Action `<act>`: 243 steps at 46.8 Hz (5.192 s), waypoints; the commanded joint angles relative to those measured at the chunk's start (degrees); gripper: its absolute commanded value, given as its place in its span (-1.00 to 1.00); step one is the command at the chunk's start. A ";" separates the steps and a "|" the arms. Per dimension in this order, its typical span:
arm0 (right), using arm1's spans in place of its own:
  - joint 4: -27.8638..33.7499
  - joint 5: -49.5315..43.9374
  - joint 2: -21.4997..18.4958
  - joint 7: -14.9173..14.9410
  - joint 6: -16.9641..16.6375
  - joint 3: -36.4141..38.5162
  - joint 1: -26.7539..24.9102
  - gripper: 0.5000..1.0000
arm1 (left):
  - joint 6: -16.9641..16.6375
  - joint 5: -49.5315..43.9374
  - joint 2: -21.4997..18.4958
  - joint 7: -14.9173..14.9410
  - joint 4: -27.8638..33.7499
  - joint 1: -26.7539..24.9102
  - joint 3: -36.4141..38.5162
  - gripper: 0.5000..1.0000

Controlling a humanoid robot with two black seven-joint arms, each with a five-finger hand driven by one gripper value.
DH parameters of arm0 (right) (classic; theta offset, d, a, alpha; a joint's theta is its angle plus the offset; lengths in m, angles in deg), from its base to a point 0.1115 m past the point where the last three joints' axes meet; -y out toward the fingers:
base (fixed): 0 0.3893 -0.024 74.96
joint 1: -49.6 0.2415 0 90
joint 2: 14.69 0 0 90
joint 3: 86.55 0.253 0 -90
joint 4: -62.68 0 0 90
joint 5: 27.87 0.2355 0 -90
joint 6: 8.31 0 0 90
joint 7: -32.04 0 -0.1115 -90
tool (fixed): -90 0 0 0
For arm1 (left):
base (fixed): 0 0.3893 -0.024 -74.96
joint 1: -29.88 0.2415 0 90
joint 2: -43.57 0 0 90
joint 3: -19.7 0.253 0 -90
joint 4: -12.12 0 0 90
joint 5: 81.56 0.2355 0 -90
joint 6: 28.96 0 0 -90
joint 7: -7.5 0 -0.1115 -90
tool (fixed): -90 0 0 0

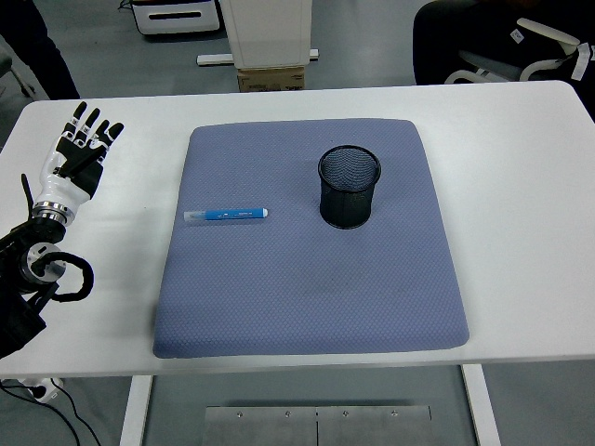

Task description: Left hand places marker in pen holder

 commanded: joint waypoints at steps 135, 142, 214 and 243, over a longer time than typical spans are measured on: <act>0.00 0.00 0.00 -0.01 0.00 0.00 -0.01 1.00 | -3.86 -9.90 -10.00 -3.56 13.28 -0.96 12.01 1.00; 0.00 0.00 0.00 -0.01 0.00 0.00 -0.01 1.00 | -3.25 -6.24 -10.35 -3.39 13.54 -2.00 12.18 1.00; 0.00 0.00 0.00 -0.01 0.00 0.00 -0.01 1.00 | 0.71 36.67 -8.42 -3.39 24.44 -39.80 64.65 1.00; 0.00 0.00 0.00 -0.01 0.00 0.00 -0.01 1.00 | -1.58 46.34 -5.43 -2.77 24.44 -44.11 72.92 1.00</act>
